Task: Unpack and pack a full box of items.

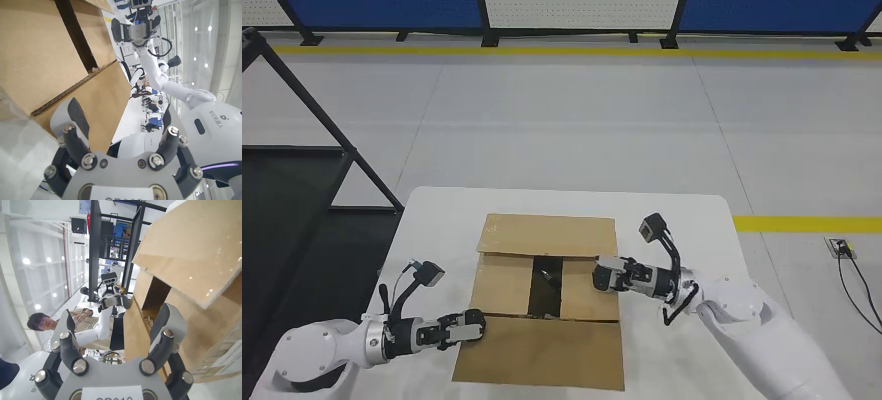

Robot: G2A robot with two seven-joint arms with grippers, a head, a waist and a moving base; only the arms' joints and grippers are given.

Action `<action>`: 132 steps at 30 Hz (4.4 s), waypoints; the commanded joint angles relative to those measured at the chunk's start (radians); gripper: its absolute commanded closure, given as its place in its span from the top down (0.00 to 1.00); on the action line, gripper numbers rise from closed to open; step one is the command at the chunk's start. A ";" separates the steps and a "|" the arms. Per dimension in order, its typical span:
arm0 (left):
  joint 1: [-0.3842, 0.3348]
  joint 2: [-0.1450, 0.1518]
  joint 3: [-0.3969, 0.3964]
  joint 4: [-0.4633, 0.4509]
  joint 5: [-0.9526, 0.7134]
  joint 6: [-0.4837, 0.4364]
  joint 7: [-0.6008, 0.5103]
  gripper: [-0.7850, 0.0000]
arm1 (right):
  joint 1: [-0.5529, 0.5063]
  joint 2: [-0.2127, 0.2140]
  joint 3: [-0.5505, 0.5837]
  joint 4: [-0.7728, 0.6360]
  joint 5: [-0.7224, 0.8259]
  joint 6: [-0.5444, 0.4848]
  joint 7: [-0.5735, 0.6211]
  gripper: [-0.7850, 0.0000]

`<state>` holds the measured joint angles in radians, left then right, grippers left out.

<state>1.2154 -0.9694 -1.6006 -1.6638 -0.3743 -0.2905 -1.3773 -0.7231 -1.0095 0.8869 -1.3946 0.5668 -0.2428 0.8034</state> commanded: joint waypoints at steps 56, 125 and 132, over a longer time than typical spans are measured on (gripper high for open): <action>0.037 0.010 0.031 -0.042 0.060 -0.027 0.007 1.00 | 0.231 -0.240 -0.141 0.263 -0.103 -0.012 -0.659 1.00; 0.022 0.047 0.118 0.008 0.096 -0.023 0.108 1.00 | 0.471 -0.502 -0.146 0.818 -0.158 0.213 -0.610 1.00; 0.008 0.051 0.100 0.014 -0.010 -0.024 0.074 1.00 | 0.474 -0.511 -0.105 0.834 -0.139 0.139 -0.599 1.00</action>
<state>1.2253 -0.9193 -1.4891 -1.6524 -0.3543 -0.3125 -1.2962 -0.2463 -1.5210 0.7720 -0.5599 0.4204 -0.0802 0.1995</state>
